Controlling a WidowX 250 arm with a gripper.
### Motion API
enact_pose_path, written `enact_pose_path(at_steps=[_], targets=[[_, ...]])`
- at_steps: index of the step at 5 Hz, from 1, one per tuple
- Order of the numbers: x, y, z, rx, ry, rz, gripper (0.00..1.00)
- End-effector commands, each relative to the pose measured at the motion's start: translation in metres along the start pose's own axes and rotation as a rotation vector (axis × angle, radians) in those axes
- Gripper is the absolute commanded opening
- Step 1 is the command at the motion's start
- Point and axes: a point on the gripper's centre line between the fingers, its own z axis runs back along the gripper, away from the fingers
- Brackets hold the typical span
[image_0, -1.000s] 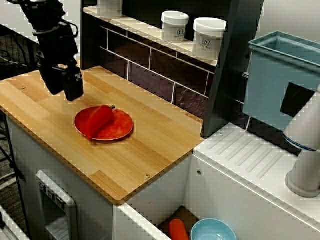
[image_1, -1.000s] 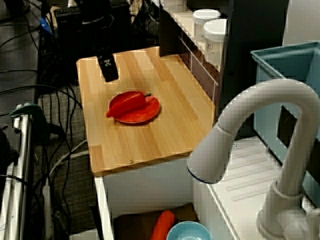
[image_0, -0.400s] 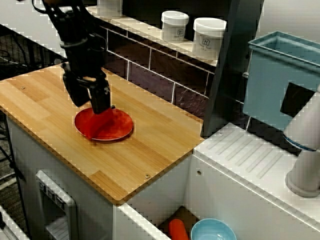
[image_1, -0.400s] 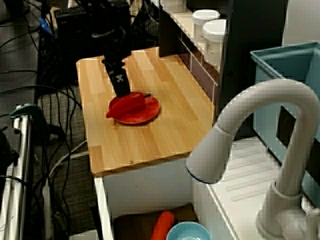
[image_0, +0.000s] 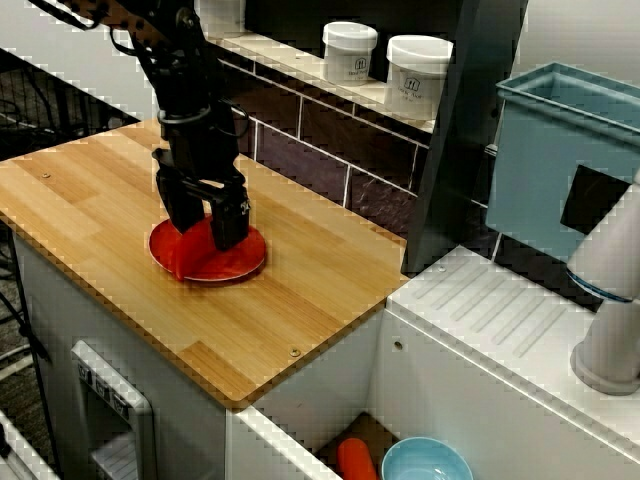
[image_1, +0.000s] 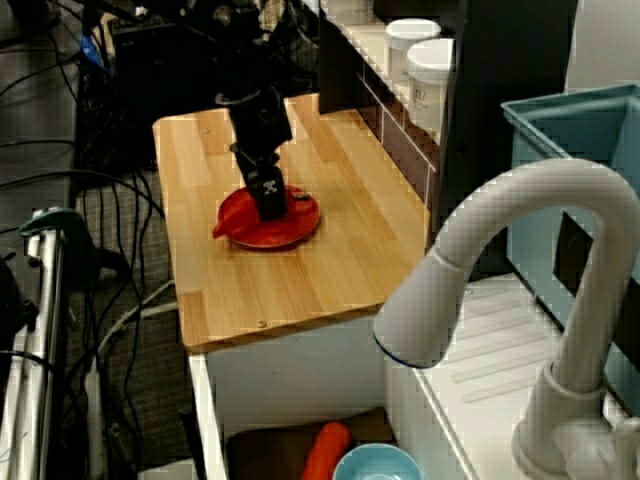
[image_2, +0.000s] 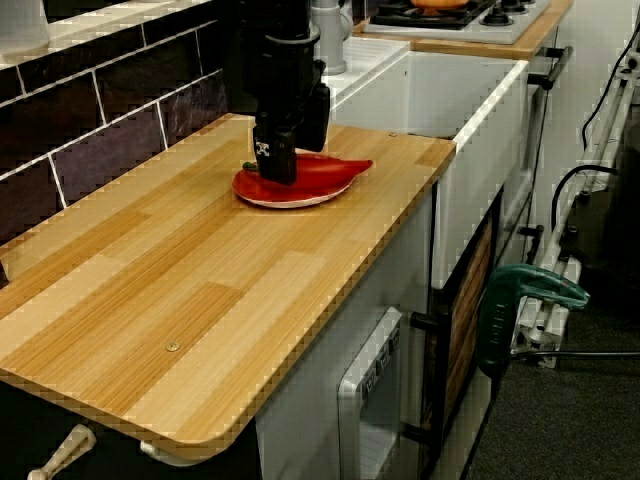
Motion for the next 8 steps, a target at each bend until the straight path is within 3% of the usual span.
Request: enact_pose_path(at_steps=[1,2,3,6,7,8], targets=[[0.004,0.003,-0.010,0.029,-0.003,-0.016,0.98],[0.003,0.005,-0.015,0.037,-0.004,-0.024,0.00],[0.005,0.009,-0.004,0.028,0.011,-0.019,0.00],[0.001,0.037,0.054,-0.033,-0.019,0.018,0.00],[0.004,0.055,0.067,-0.038,-0.026,0.031,0.00],[0.009,0.076,0.062,0.005,-0.049,0.034,0.00]])
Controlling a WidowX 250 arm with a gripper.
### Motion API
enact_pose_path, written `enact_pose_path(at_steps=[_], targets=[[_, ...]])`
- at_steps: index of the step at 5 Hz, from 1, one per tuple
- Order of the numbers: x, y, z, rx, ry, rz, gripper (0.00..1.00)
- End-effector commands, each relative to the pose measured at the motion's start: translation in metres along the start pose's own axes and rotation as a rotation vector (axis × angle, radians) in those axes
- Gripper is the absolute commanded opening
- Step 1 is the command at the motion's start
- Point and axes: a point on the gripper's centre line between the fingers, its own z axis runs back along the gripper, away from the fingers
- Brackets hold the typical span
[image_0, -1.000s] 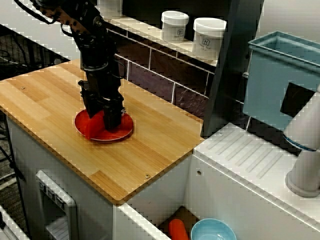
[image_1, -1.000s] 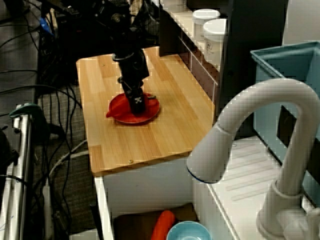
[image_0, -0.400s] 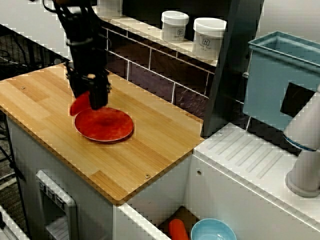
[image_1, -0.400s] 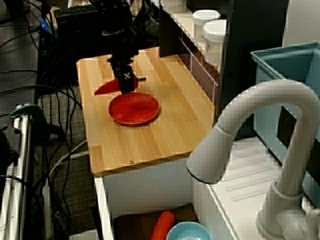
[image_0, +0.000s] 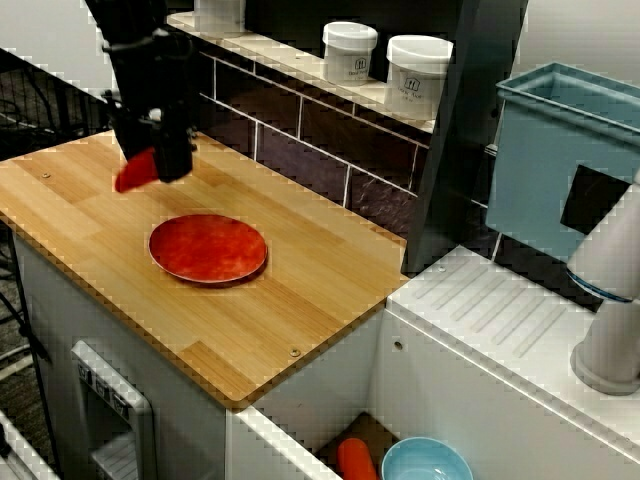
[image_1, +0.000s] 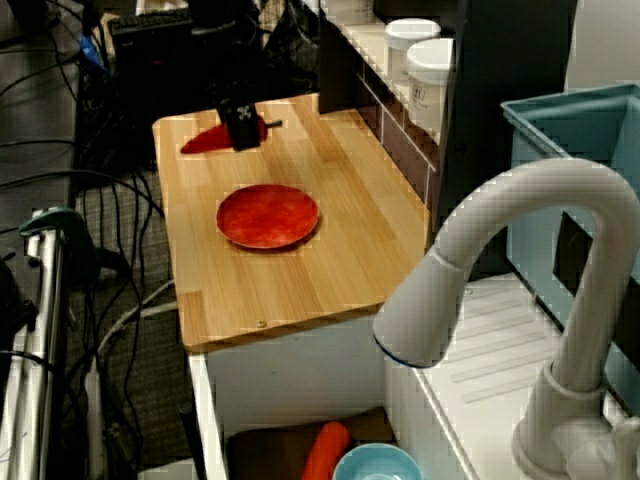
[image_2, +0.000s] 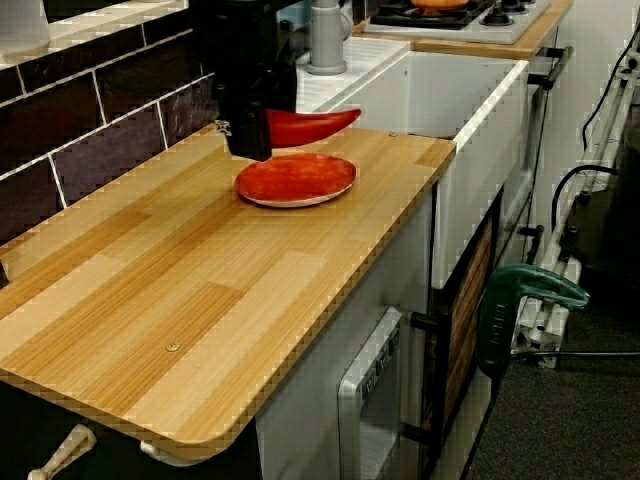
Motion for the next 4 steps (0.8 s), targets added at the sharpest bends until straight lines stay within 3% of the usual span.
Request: enact_pose_path(at_steps=[1,2,4], targets=[[0.016,0.041,0.009,0.089,-0.099,-0.016,0.00],[0.019,0.058,0.007,0.112,-0.110,-0.024,0.00],[0.028,0.088,0.003,0.153,-0.075,-0.028,0.00]])
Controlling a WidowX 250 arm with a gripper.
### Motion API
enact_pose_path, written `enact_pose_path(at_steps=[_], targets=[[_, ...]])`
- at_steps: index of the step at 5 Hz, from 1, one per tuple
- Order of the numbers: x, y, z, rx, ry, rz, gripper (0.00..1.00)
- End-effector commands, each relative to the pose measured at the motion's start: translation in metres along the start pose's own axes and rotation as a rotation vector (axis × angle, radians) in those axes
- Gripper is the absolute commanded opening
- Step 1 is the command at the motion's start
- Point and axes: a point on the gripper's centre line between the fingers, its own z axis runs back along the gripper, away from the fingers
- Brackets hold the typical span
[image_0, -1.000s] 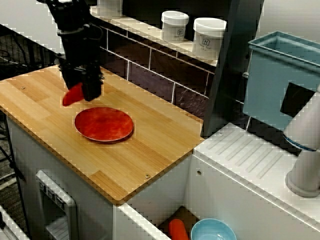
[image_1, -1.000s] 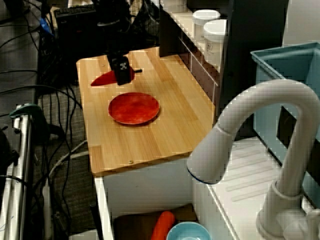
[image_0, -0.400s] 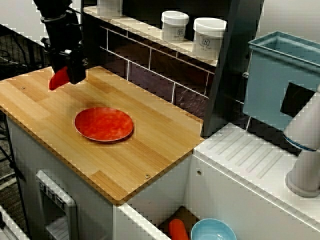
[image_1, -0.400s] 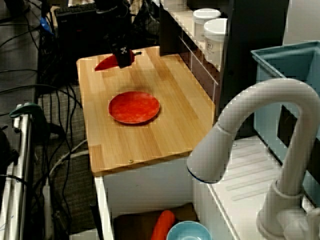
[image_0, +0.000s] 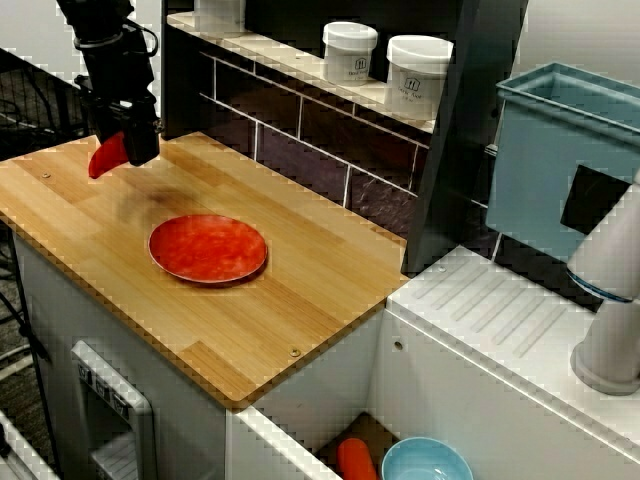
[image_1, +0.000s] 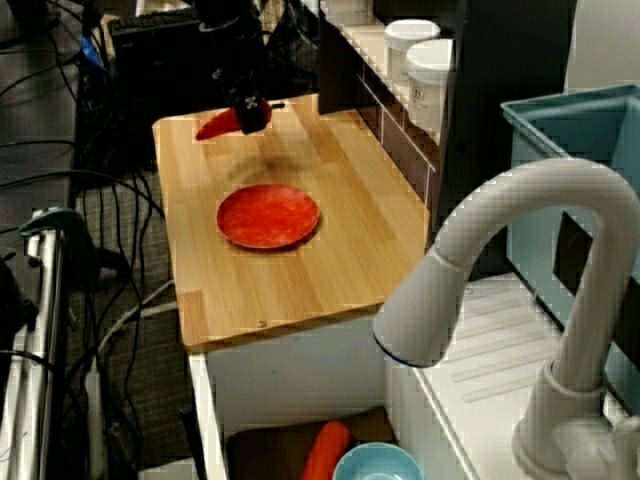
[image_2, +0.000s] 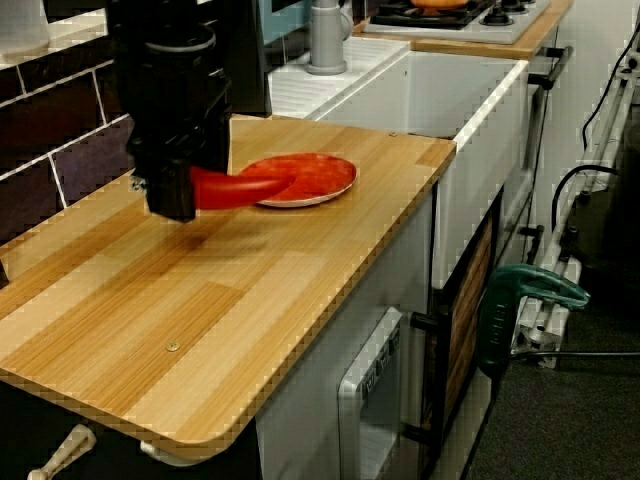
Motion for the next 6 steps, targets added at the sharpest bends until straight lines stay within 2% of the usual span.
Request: enact_pose_path(at_steps=[1,2,3,4,6], targets=[[0.007,0.031,0.002,0.045,0.005,-0.008,0.00],[0.003,0.033,-0.002,0.045,0.030,-0.015,0.88],[-0.001,0.033,-0.005,0.049,0.039,-0.013,1.00],[-0.004,0.032,-0.007,0.051,0.041,-0.010,1.00],[-0.005,0.033,0.002,0.026,0.042,0.005,1.00]])
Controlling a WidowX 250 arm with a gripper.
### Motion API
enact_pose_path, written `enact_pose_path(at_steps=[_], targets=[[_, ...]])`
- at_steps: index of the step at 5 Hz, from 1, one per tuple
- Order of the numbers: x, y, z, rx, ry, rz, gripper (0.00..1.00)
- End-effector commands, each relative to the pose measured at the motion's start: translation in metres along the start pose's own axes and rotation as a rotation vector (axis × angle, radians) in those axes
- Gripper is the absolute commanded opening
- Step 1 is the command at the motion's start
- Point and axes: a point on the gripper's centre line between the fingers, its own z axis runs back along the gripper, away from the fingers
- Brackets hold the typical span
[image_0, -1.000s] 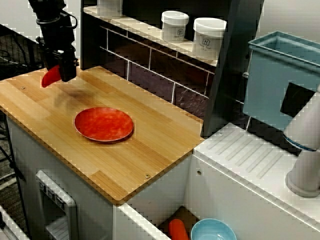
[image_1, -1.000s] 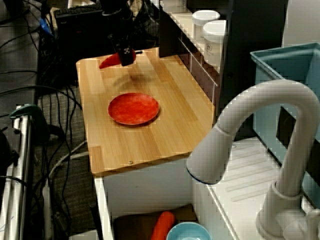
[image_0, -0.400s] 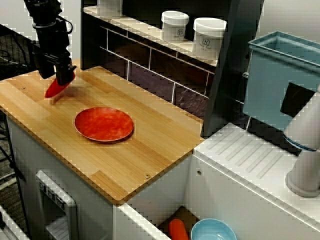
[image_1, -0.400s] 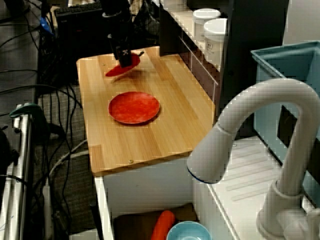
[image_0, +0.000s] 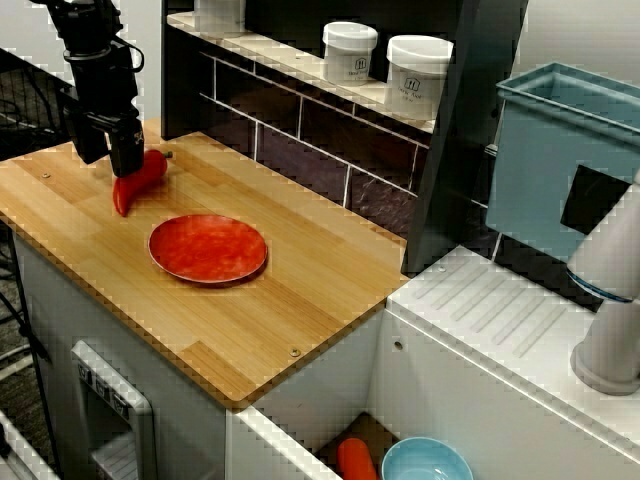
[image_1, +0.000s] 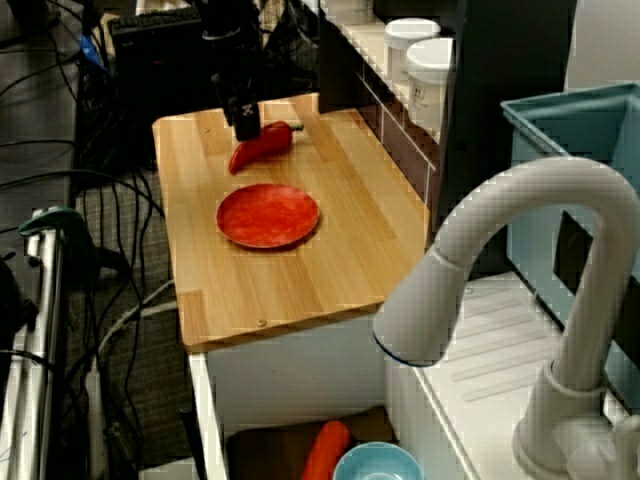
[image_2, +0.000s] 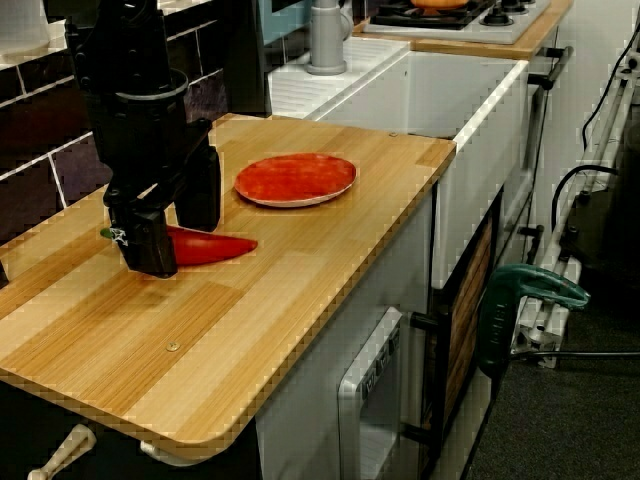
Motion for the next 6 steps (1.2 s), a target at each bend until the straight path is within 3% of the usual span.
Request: enact_pose_path(at_steps=[1,2,4,6], targets=[[-0.002,0.007,0.024,-0.007,-0.029,-0.013,1.00],[-0.015,0.000,0.033,-0.018,-0.046,-0.054,1.00],[-0.033,-0.006,0.030,-0.030,-0.055,-0.098,1.00],[-0.054,-0.036,0.027,-0.018,-0.085,-0.247,1.00]])
